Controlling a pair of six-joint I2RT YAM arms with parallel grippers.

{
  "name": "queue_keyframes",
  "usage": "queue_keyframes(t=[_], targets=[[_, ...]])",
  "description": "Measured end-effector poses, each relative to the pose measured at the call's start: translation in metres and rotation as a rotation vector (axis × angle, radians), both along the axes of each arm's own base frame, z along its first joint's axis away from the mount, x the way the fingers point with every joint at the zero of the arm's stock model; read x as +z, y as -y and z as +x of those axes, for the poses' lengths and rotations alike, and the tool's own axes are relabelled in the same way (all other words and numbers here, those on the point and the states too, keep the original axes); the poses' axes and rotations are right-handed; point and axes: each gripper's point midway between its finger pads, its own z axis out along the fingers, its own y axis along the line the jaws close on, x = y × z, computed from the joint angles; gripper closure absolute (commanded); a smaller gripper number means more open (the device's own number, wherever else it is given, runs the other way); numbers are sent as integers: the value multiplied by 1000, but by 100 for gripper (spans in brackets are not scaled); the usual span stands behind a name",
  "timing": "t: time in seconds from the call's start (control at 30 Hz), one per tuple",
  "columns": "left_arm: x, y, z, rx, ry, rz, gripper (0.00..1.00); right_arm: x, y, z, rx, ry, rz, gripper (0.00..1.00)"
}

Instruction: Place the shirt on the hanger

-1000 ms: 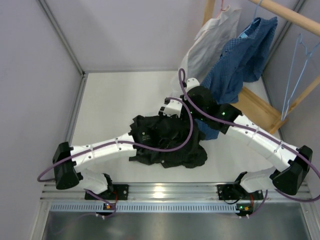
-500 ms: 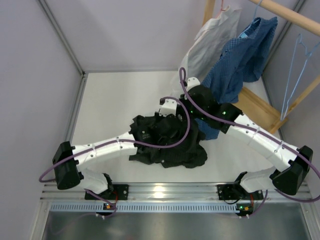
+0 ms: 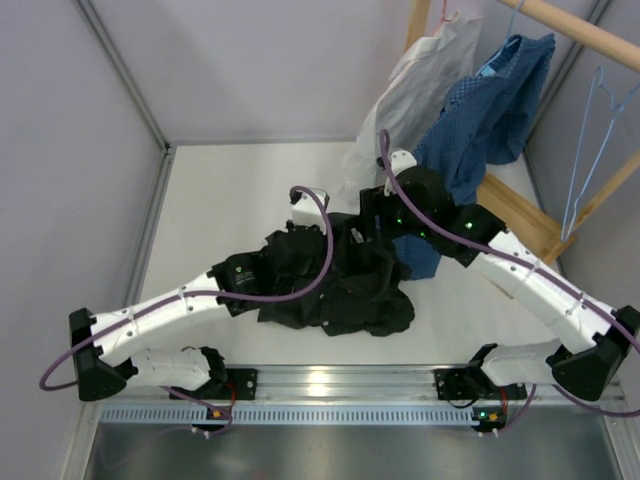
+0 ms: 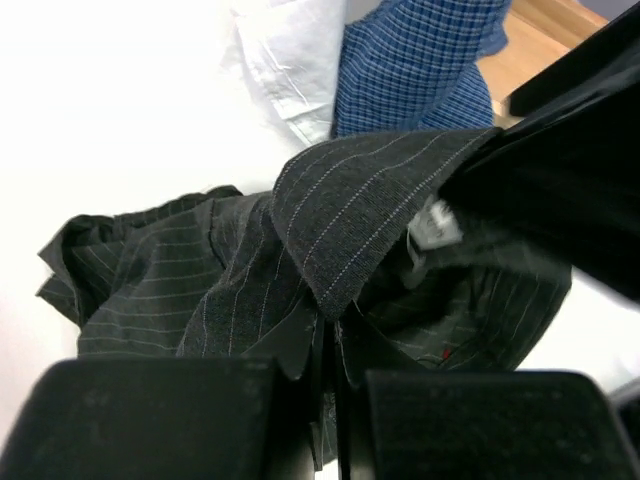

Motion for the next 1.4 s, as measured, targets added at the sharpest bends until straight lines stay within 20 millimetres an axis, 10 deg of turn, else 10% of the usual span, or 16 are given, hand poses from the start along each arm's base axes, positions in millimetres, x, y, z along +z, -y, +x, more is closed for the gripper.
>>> queue_keyframes(t=[0.13,0.43,0.57,0.8,1.2,1.4], targets=[[-2,-2,-11,-47,-38,-30,100,34,40,0,-91,39,-15,10],[-24,-20,-32,-77,-115,-30,100,175,199,10,-560,308,-19,3],[-29,-27,-38,-78,-131,-39,100,187,260,-2,-763,330,-105,3],[-49,-35,-45,-88,-163,-7,100,208,291,-23,-882,376,-183,5],[-61,-39,-53,-99,-198,-5,100,132,328,-44,-1011,180,-362,12],[-61,-41,-57,-114,-199,-16,100,92,332,-27,-1001,69,-416,44]])
